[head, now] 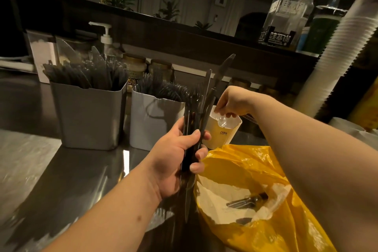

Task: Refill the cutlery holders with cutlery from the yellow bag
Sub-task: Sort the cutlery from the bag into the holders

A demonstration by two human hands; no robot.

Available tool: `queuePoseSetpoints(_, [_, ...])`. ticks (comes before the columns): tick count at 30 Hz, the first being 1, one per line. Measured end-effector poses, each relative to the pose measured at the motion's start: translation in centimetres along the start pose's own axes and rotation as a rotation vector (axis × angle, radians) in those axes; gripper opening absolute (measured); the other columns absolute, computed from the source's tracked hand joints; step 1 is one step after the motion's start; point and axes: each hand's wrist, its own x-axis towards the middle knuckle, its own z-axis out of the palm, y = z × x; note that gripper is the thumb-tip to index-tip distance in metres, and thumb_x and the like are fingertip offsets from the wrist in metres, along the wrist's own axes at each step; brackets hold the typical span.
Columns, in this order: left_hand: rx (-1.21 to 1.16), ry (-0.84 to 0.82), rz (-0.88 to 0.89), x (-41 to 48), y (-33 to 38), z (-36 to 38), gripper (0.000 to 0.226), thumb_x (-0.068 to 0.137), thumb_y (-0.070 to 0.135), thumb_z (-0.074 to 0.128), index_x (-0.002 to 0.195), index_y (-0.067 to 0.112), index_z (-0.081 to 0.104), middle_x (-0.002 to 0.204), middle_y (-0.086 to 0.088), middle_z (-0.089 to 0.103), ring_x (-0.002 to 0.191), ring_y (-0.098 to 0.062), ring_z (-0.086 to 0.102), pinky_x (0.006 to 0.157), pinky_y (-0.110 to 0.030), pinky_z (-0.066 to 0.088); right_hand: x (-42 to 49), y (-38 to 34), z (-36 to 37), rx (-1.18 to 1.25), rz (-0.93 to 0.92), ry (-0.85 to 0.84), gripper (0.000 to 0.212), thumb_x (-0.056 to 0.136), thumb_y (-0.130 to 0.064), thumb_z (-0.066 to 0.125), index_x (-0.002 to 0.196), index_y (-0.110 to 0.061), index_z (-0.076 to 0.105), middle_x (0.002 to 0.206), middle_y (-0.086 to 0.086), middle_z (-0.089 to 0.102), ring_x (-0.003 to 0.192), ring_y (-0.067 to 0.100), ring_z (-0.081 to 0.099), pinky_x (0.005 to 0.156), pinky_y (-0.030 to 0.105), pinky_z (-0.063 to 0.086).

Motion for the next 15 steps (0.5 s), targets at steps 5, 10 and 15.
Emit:
queuePoseSetpoints(5, [-0.009, -0.012, 0.001, -0.1, 0.1, 0.1, 0.027, 0.104, 0.011, 0.043, 0.127, 0.020, 0.055, 0.090, -0.009, 0.060, 0.057, -0.014, 0.047, 0.041, -0.021, 0.038, 0.4, 0.1, 1.7, -0.035, -0.030, -0.004, 0.026, 0.094, 0.003, 0.060, 0.112, -0.009, 0.075, 0.107, 0.008, 0.069, 0.087, 0.016, 0.063, 0.065, 0.019, 0.053])
queuePoseSetpoints(10, [-0.014, -0.021, 0.000, 0.1, 0.0, 0.0, 0.029, 0.103, 0.011, 0.044, 0.129, 0.021, 0.054, 0.090, -0.008, 0.060, 0.057, -0.013, 0.048, 0.041, -0.021, 0.039, -0.2, -0.6, 0.7, 0.025, -0.112, 0.081, 0.031, 0.094, 0.011, 0.054, 0.106, -0.012, 0.071, 0.091, -0.001, 0.062, 0.092, 0.014, 0.063, 0.075, 0.023, 0.054])
queuePoseSetpoints(15, [-0.011, -0.013, 0.001, 0.0, 0.0, 0.0, 0.026, 0.104, 0.010, 0.043, 0.126, 0.019, 0.054, 0.090, -0.008, 0.060, 0.056, -0.013, 0.047, 0.040, -0.021, 0.039, 0.1, 0.1, -0.8, 0.429, -0.082, 0.431, 0.046, 0.095, 0.015, 0.040, 0.109, -0.018, 0.069, 0.130, 0.007, 0.059, 0.125, 0.023, 0.052, 0.104, 0.041, 0.051])
